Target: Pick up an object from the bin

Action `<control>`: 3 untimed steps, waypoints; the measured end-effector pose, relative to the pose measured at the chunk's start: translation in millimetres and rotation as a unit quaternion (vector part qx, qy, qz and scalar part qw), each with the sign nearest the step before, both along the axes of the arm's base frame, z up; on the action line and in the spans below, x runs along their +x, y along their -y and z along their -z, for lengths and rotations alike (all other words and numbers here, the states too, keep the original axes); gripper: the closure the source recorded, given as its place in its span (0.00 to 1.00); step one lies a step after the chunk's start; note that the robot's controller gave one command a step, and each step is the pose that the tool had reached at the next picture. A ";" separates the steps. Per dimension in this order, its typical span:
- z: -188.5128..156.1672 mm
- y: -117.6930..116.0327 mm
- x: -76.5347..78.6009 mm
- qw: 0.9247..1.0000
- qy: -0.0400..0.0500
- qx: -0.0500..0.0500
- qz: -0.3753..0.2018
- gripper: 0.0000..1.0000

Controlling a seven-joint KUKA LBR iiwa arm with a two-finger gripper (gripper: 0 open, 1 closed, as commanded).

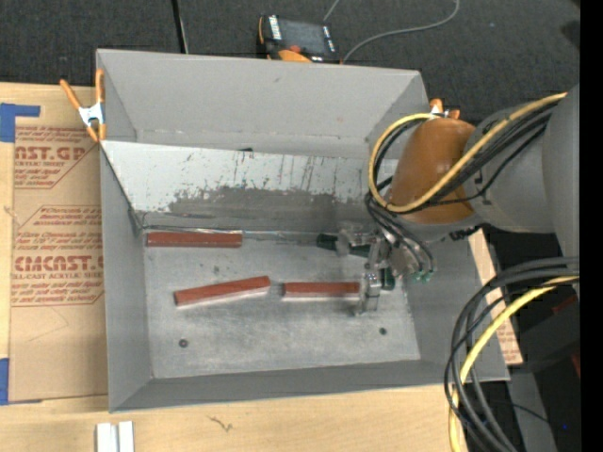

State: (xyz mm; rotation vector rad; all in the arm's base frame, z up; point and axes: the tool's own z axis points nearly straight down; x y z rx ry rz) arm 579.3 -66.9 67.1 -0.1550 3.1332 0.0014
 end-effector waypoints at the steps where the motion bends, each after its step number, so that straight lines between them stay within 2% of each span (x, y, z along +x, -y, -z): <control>1: -34.2 -58.2 -32.1 1.000 -0.002 0.001 0.013 0.00; 2: -38.8 -52.5 -38.4 0.999 -0.002 0.000 0.043 0.00; 3: -1.3 -63.1 -45.8 0.990 -0.004 0.000 0.140 0.00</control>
Offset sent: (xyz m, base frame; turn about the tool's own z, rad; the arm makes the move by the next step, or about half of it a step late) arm -0.0318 0.0528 0.0329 0.0317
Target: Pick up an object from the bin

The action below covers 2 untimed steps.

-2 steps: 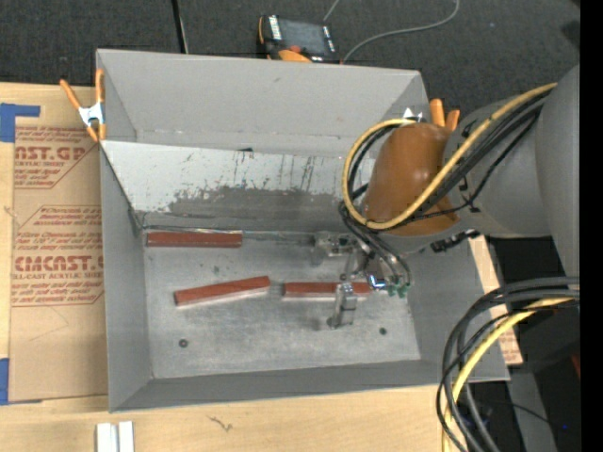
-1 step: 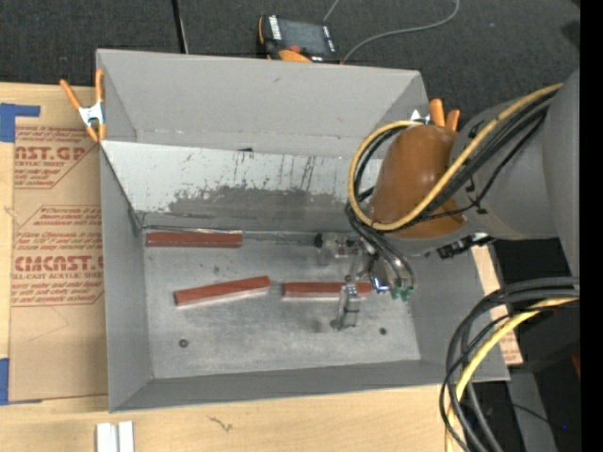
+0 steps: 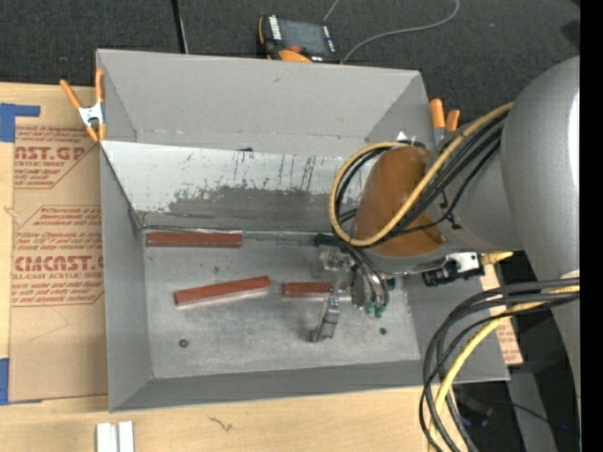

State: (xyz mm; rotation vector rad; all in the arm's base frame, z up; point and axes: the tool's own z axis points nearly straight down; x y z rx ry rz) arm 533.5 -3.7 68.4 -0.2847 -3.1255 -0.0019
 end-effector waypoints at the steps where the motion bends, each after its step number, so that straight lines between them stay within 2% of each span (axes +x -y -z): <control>1: 0.5 -0.3 -0.1 1.000 0.001 -0.001 0.000 0.00; 2: -0.1 -0.3 0.3 1.000 0.002 -0.001 0.000 1.00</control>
Offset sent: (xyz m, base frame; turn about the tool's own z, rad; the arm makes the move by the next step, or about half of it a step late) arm 0.0000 0.0000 0.0000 0.0000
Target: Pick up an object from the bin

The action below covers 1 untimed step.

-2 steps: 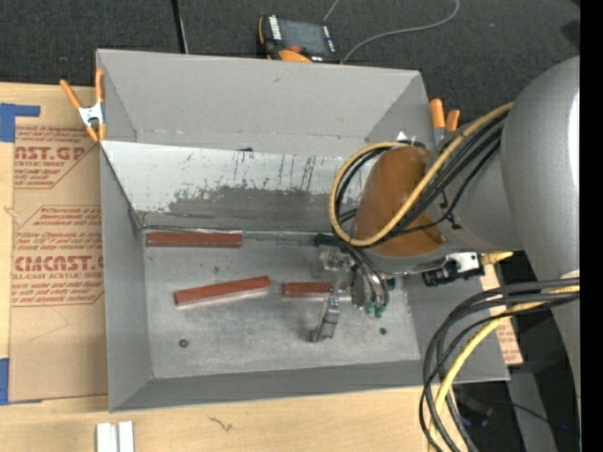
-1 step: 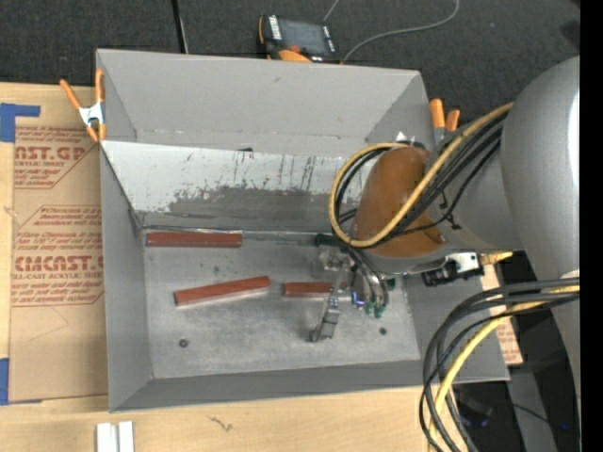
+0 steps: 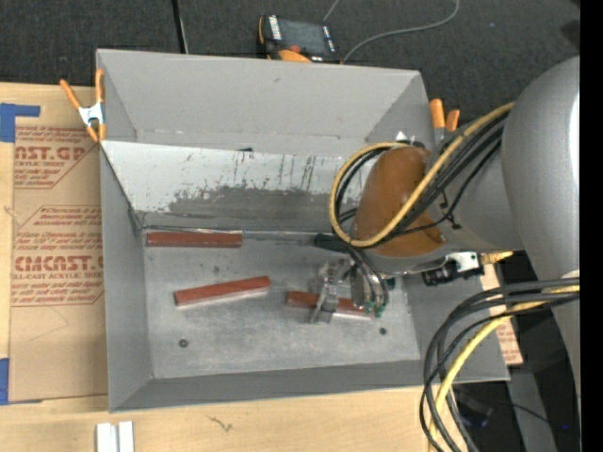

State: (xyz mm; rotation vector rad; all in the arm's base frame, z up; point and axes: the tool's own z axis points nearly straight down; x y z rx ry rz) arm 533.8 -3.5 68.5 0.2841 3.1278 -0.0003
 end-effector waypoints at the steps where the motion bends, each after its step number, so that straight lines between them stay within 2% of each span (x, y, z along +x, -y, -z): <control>1: -20.1 -0.5 0.4 1.000 0.001 0.000 0.000 1.00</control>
Offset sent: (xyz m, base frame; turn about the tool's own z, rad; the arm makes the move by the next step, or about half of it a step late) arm 0.0000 0.0001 0.0195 0.0000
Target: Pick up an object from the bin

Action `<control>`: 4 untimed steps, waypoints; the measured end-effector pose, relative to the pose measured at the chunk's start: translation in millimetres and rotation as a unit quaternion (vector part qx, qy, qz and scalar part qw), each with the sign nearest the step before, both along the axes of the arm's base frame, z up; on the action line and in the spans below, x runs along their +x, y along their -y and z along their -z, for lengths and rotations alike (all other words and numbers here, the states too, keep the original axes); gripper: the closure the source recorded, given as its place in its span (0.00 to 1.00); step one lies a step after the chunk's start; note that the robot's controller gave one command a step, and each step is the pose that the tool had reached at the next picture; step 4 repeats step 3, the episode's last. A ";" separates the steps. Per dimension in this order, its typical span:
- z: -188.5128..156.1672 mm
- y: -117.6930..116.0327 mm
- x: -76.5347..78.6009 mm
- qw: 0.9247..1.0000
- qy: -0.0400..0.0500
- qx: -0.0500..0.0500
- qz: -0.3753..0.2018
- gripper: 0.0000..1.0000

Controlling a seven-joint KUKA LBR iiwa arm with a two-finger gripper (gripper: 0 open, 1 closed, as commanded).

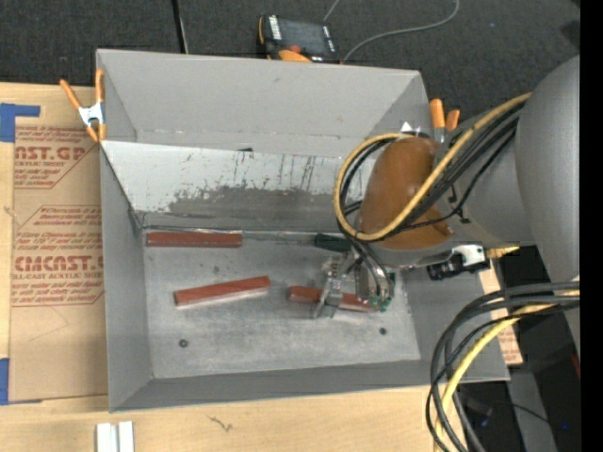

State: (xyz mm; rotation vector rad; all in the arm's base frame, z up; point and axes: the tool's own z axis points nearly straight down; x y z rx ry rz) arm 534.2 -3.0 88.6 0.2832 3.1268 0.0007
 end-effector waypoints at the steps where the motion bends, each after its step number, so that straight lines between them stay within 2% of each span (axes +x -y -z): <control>1: -54.2 -0.3 1.1 1.000 0.002 0.000 0.000 1.00; 2: -82.4 -0.7 2.1 1.000 0.001 0.000 0.000 1.00; 4: -90.5 -1.0 2.7 1.000 0.000 0.000 -0.001 1.00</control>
Offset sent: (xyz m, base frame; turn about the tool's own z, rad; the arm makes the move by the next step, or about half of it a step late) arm 0.0000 -0.0001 0.0516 0.0000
